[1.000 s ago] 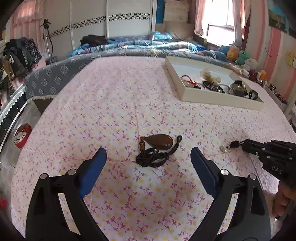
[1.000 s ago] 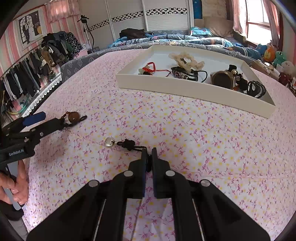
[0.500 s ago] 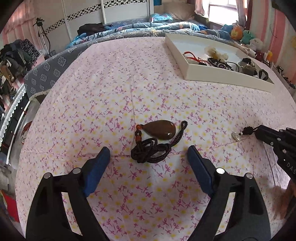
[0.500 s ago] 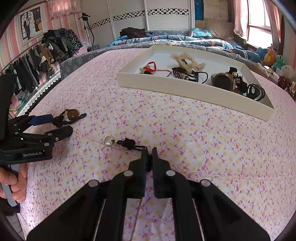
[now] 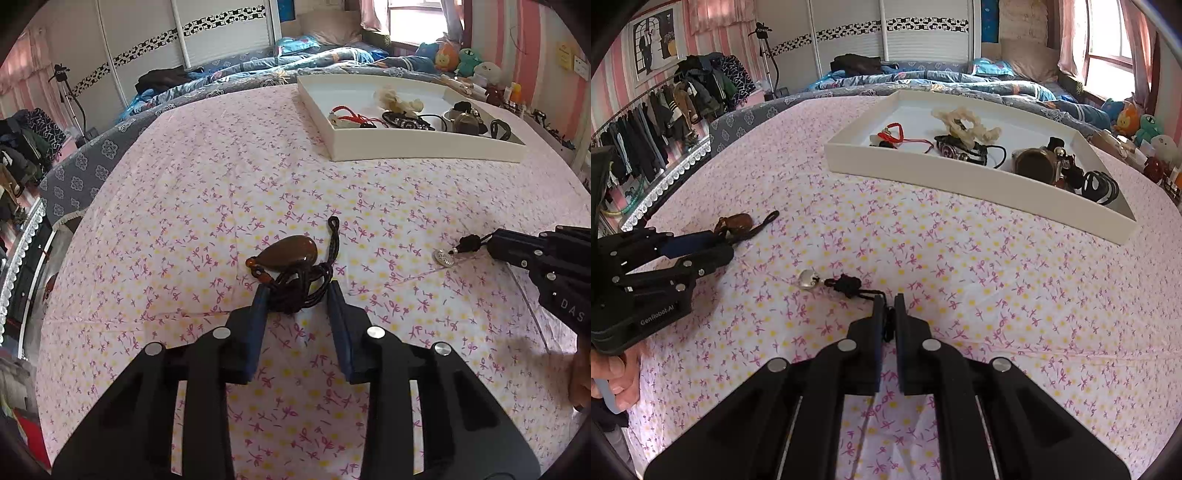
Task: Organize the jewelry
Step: 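Lift the keychain and pendant in both tools and carry them toward the tray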
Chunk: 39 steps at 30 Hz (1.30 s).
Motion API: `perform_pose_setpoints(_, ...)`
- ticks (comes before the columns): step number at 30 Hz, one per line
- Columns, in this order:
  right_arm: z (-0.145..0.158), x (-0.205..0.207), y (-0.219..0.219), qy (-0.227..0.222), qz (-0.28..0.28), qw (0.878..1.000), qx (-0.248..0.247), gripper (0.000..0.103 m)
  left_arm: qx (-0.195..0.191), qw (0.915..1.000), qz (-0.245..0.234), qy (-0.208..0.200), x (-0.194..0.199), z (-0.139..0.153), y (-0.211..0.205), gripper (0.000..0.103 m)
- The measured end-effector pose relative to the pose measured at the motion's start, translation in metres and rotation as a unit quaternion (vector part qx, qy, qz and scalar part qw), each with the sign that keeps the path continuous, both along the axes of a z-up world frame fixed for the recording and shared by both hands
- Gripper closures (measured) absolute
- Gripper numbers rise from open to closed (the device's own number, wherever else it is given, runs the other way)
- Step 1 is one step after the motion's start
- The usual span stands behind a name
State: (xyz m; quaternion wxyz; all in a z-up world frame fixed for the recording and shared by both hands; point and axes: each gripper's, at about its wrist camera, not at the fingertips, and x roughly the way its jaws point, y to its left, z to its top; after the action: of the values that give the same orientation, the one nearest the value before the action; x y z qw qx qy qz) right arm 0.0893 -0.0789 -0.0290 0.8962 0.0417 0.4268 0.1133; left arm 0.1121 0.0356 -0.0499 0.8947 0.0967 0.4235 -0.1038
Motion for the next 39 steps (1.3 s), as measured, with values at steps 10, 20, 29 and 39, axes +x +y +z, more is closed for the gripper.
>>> perform_pose_setpoints(10,0.002,-0.001,0.004,-0.003,0.002,1.0,-0.009,0.1,0.005,0.9999,-0.013,-0.006,-0.005,0.0,-0.002,0.081)
perform_pose_setpoints(20,0.003,0.0,0.001,-0.001,-0.003,1.0,-0.006,0.1,0.036,0.9992,-0.006,-0.017,-0.006,0.001,-0.005,0.082)
perform_pose_setpoints(29,-0.001,0.003,-0.011,0.007,-0.002,0.999,0.038,0.1,-0.003,1.0,-0.001,0.001,-0.001,0.001,0.004,0.084)
perform_pose_setpoints(39,0.006,-0.004,-0.001,-0.021,0.001,1.0,0.0,0.1,0.005,0.9998,0.004,-0.017,-0.001,0.004,0.001,0.087)
